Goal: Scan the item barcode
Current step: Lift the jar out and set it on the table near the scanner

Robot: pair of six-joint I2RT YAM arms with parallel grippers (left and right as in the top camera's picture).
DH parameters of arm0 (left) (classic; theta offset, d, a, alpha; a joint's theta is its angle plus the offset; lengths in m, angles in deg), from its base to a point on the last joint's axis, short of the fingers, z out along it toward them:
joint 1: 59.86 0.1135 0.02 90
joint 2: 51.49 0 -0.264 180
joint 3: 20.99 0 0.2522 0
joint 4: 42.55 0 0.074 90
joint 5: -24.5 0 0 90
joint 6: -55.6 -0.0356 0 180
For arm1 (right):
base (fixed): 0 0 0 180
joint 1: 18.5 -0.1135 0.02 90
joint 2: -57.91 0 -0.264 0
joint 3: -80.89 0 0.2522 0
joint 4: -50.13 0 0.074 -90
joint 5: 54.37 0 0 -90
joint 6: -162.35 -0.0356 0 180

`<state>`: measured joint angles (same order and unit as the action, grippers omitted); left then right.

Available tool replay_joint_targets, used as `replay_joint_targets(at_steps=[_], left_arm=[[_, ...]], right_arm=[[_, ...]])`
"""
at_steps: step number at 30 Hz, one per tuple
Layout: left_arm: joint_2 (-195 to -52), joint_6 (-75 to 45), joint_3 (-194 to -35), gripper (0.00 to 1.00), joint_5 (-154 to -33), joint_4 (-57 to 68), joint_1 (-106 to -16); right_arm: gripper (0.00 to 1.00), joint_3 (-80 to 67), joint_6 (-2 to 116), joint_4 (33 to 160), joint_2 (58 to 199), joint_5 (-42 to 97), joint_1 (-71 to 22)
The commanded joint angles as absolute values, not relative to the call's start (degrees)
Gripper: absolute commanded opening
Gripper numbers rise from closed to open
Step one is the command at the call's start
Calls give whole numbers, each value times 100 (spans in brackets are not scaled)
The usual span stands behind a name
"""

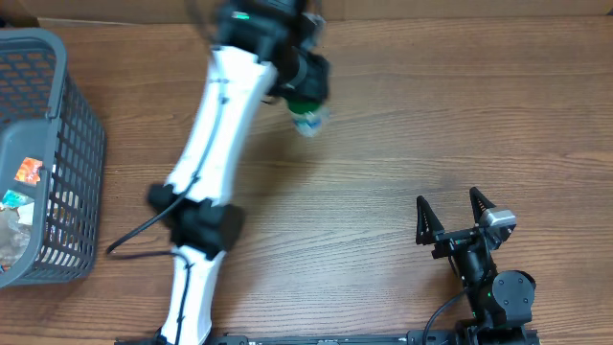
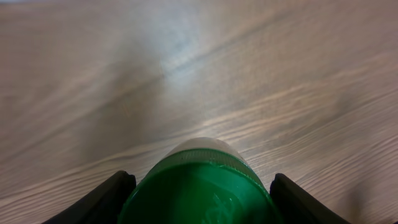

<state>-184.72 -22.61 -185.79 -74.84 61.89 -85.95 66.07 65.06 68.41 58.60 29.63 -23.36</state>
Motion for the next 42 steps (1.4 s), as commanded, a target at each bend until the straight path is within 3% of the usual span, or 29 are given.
replay_joint_targets(at_steps=[1,12,22,42], left_arm=[[-18990,-1979,-18570,45,-7386,6197,-8949],[-20117,-1435,-18570,45,-7325,5985,-9624],[-20135,-1380,-18572,66,-7305,6165,-9738],[-18837,-1470,-18859,75,-7294,6331,-9544]], right_arm=[[100,6668,6493,6812,5836,2954,-2303],[100,6668,6493,6812,5836,2952,-2303],[100,6668,6495,6812,5836,2952,-2303],[100,6668,6493,6812,5836,2952,-2303]])
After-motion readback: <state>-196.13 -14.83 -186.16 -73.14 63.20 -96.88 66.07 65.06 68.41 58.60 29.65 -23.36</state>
